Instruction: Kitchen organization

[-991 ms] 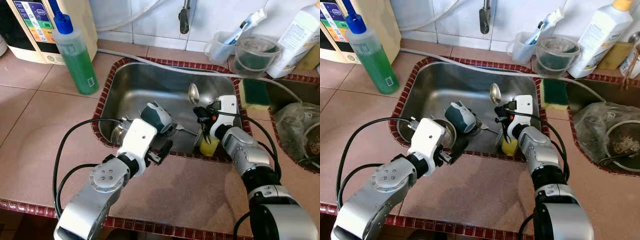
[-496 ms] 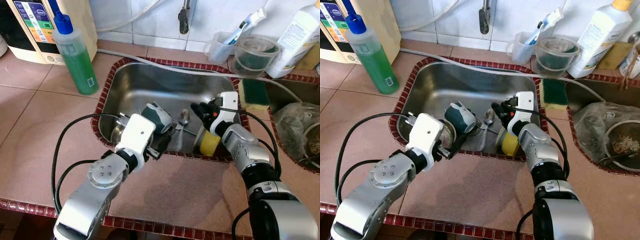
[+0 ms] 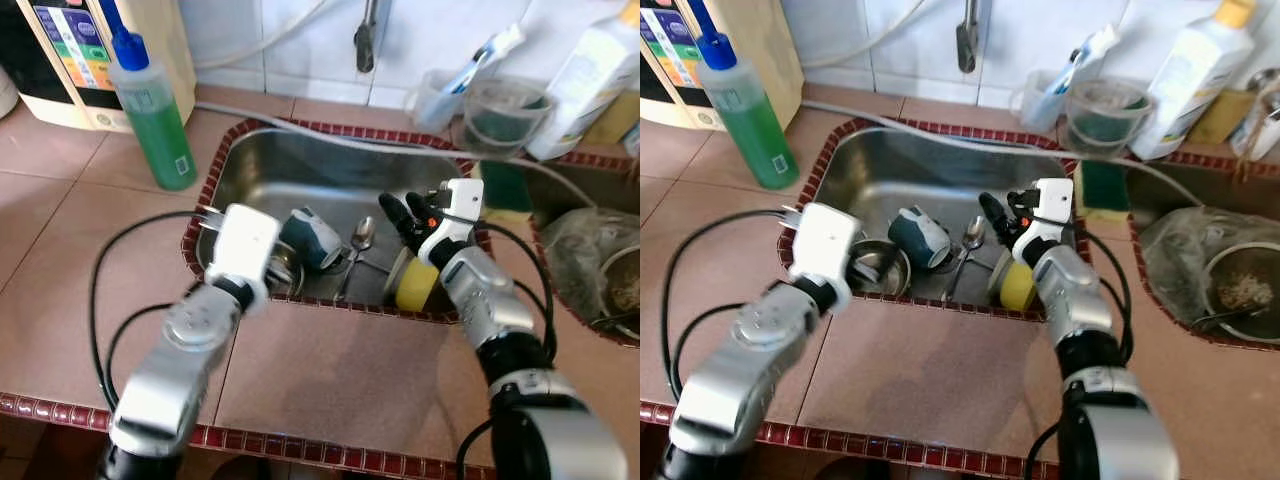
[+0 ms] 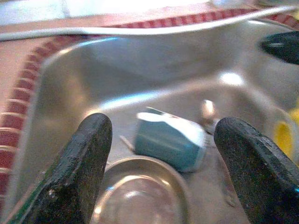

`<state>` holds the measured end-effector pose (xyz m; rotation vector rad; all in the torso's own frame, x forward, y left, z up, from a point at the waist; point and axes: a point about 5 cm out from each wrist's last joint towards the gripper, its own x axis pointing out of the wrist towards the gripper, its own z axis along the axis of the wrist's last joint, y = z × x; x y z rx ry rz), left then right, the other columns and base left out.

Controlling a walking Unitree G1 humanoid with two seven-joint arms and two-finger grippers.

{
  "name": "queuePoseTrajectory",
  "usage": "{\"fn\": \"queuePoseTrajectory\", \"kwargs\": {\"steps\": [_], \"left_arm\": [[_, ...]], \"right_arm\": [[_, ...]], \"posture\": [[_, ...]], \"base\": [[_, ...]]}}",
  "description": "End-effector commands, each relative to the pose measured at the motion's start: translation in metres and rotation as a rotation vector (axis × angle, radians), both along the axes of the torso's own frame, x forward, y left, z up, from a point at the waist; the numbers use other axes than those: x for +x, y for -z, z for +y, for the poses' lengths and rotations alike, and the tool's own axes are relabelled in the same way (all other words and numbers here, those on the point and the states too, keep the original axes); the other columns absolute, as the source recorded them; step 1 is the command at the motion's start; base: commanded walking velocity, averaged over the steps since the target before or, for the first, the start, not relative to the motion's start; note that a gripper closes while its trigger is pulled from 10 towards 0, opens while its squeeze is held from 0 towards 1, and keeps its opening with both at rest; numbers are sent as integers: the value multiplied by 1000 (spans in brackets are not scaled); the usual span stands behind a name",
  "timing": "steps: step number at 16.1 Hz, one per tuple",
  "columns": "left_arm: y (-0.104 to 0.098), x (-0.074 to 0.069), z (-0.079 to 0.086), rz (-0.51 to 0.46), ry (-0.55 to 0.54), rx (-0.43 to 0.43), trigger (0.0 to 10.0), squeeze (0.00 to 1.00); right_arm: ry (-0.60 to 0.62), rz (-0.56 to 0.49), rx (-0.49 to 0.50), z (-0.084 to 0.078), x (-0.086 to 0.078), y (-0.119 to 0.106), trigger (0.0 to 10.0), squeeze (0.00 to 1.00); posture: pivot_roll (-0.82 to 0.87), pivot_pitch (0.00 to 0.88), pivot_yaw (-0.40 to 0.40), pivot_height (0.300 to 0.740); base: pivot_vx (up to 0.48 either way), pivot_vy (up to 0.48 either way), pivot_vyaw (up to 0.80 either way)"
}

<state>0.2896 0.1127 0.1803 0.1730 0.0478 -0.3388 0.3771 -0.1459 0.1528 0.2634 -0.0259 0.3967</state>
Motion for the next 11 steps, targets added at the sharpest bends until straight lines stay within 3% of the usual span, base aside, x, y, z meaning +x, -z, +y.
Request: {"fn": "queuePoseTrajectory", "kwargs": {"steps": [1,5,7,9,11], "left_arm": [[2,2,3,-8,-27,0,10000,0],[32,14,23,74,-103,-128,10000,0],[37,14,28,64,-133,-132,10000,0],[40,17,34,-8,-162,-89,10000,0],[39,21,38,-79,-186,-99,10000,0]], "right_arm": [[32,-34,18,-5,-1,-4,10000,1000],[95,-84,46,0,-13,-4,10000,1000],[121,-96,39,2,-18,-1,10000,1000],[183,-113,1,6,-29,4,10000,1000],[213,-127,-16,10,-39,9,10000,1000]], "posture": [[12,55,-52,740],[-1,0,-55,740],[-4,0,-55,740],[-16,0,-56,740],[-16,0,-58,740]], "base": [[0,0,0],[0,0,0],[0,0,0],[0,0,0],[0,0,0]]}}
